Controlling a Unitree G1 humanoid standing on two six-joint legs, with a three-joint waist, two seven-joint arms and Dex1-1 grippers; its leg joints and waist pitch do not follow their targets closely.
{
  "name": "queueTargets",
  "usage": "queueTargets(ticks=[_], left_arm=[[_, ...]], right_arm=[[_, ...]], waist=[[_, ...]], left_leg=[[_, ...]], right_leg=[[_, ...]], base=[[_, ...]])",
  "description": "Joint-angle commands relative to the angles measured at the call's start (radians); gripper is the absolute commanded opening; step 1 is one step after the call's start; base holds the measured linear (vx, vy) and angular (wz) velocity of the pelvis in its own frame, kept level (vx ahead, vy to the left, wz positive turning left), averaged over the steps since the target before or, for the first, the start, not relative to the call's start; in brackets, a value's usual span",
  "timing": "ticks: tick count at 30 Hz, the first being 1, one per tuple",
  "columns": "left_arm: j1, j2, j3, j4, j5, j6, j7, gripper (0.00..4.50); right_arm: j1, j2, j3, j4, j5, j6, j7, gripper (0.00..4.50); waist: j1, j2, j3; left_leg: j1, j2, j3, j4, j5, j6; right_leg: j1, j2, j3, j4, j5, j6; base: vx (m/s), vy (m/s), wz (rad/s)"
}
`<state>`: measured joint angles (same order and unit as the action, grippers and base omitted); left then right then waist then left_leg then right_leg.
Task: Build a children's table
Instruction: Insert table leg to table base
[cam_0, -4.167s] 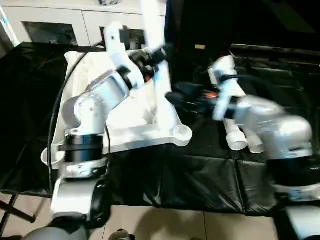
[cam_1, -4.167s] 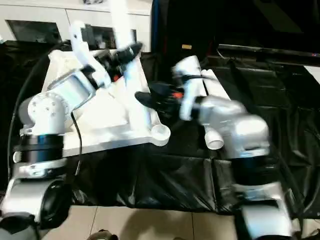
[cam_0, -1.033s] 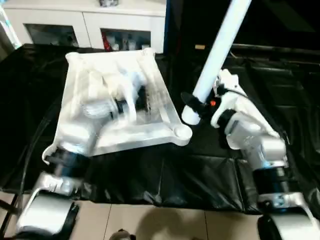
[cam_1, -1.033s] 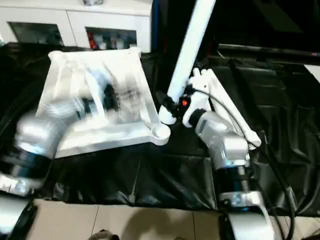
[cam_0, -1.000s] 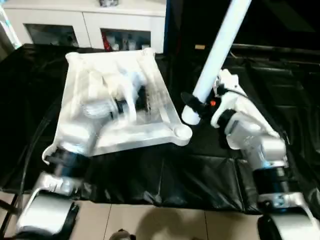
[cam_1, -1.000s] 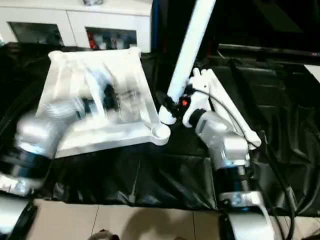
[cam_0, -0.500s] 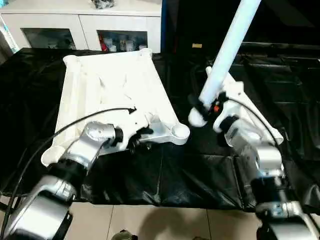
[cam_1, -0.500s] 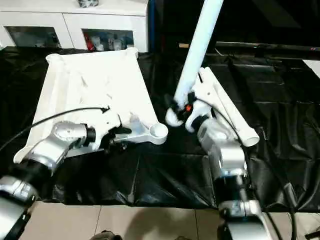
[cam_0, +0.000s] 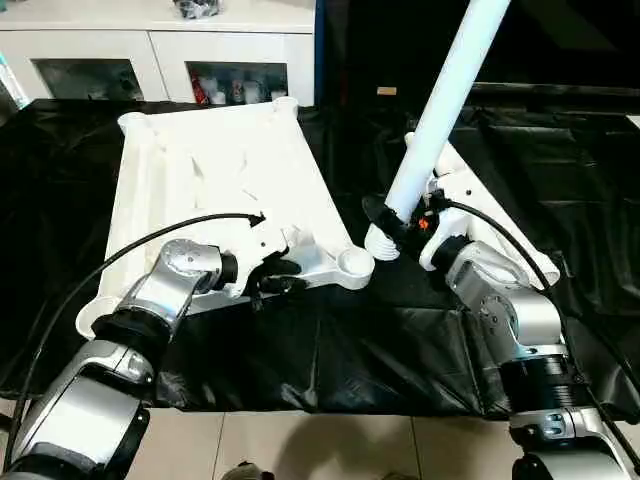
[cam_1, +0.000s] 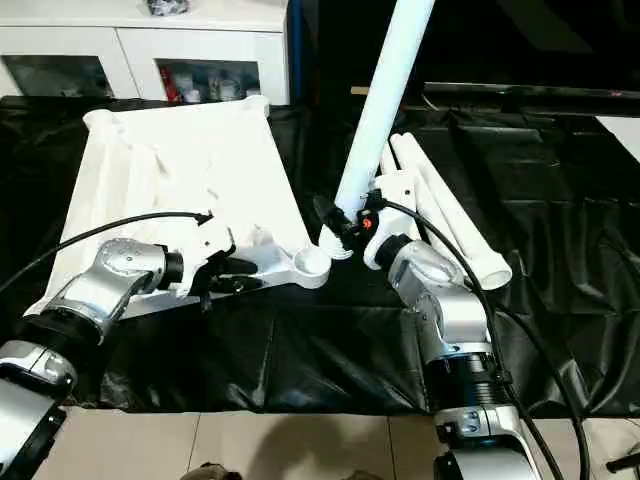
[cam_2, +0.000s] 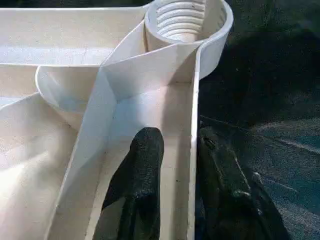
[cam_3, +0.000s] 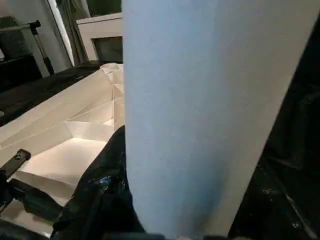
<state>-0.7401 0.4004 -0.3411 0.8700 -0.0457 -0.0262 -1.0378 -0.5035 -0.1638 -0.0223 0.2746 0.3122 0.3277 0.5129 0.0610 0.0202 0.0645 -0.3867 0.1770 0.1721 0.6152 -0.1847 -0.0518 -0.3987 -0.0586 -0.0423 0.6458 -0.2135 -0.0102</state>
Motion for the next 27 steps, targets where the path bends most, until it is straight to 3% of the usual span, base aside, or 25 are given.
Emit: queueTargets(ticks=[1,5,7,9,16,23,27], left_arm=[[-0.011,0.001,0.013,0.024,0.003,-0.003,-0.022,0.91],[-0.01,0.004,0.019,0.024,-0.002,0.006,-0.046,0.51],[-0.007,0.009,0.021,0.023,-0.002,0.009,-0.076,0.46],[-0.004,0.011,0.02,0.023,-0.003,0.006,-0.09,0.06],[0.047,0.024,0.004,-0.074,-0.012,-0.011,-0.189,0.0],[0.08,0.03,0.005,-0.144,-0.018,0.003,-0.209,0.0],[0.086,0.027,0.009,-0.151,-0.016,0.007,-0.213,0.0]], right_arm=[[0.0,-0.009,0.003,-0.022,0.003,0.01,0.009,1.9],[-0.006,-0.016,0.014,-0.01,-0.008,0.008,0.018,1.9],[-0.01,-0.023,0.03,0.005,-0.012,0.004,0.052,1.9],[-0.008,-0.029,0.044,0.006,-0.009,0.008,0.083,1.9],[0.016,-0.072,0.128,0.008,-0.019,0.04,0.22,1.9],[-0.003,-0.055,0.138,0.08,-0.047,0.001,0.221,1.9],[-0.011,-0.05,0.145,0.109,-0.048,-0.008,0.232,1.9]], waist=[[0.002,0.0,-0.077],[0.003,0.001,-0.077],[0.002,-0.005,-0.076],[0.002,-0.003,-0.076],[0.004,-0.005,-0.077],[0.006,-0.003,-0.073],[0.008,-0.005,-0.076]], left_leg=[[0.021,0.046,-0.014,-0.074,-0.147,-0.002],[0.02,0.048,-0.014,-0.074,-0.141,0.004],[0.02,0.047,-0.013,-0.074,-0.141,0.01],[0.018,0.049,-0.014,-0.074,-0.133,0.014],[0.016,0.051,-0.014,-0.071,-0.113,0.038],[0.019,0.053,-0.013,-0.076,-0.157,0.01],[0.02,0.052,-0.012,-0.074,-0.138,0.015]], right_leg=[[0.058,-0.084,0.049,-0.077,-0.019,-0.26],[0.056,-0.086,0.049,-0.076,-0.02,-0.261],[0.057,-0.086,0.05,-0.078,-0.026,-0.261],[0.057,-0.087,0.049,-0.076,-0.023,-0.261],[0.058,-0.089,0.048,-0.072,0.014,-0.271],[0.051,-0.091,0.049,-0.079,-0.083,-0.262],[0.052,-0.088,0.049,-0.076,-0.046,-0.264]], base=[[0.0,0.0,0.0],[0.0,0.0,0.0],[0.0,0.0,0.0],[0.0,0.0,0.0],[0.0,0.0,0.0],[0.0,0.0,0.0],[0.0,0.0,0.0]])
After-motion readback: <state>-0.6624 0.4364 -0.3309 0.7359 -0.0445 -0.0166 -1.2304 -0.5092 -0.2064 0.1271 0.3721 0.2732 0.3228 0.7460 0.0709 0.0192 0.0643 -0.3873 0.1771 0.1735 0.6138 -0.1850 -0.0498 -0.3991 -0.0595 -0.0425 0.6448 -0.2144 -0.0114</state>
